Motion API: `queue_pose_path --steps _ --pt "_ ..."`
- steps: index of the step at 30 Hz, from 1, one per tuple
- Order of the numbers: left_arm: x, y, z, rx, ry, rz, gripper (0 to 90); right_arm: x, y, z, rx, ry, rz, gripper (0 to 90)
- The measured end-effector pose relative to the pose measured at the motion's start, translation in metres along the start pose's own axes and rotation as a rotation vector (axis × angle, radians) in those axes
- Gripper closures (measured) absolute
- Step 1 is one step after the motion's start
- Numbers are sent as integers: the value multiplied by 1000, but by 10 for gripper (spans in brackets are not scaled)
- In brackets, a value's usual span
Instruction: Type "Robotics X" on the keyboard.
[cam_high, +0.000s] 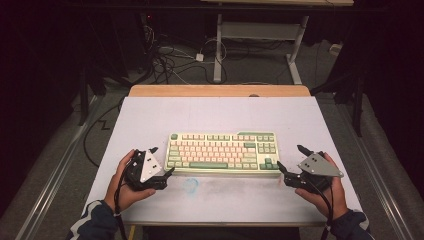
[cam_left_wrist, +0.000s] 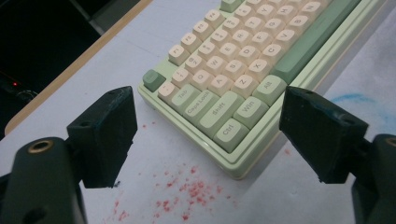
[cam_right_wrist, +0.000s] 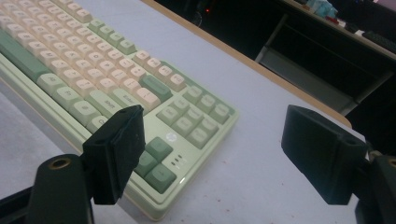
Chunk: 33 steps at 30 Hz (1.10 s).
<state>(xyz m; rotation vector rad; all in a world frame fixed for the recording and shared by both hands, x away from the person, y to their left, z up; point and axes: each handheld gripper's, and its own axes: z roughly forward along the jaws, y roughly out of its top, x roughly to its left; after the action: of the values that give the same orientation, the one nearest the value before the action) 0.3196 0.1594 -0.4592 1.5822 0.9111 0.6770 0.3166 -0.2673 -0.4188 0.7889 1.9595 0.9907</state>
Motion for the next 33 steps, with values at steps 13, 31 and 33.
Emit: queue_pose_path --steps 13,31,33 --pt "8 -7 -9 14 31 -29 162 -10 -20 -10 40 -38 35 225" --pt "14 -32 -20 74 83 -39 162 -14 -61 -19 114 -76 96 225" --pt "13 -32 -20 76 81 -31 163 -14 -61 -20 101 -76 96 218"
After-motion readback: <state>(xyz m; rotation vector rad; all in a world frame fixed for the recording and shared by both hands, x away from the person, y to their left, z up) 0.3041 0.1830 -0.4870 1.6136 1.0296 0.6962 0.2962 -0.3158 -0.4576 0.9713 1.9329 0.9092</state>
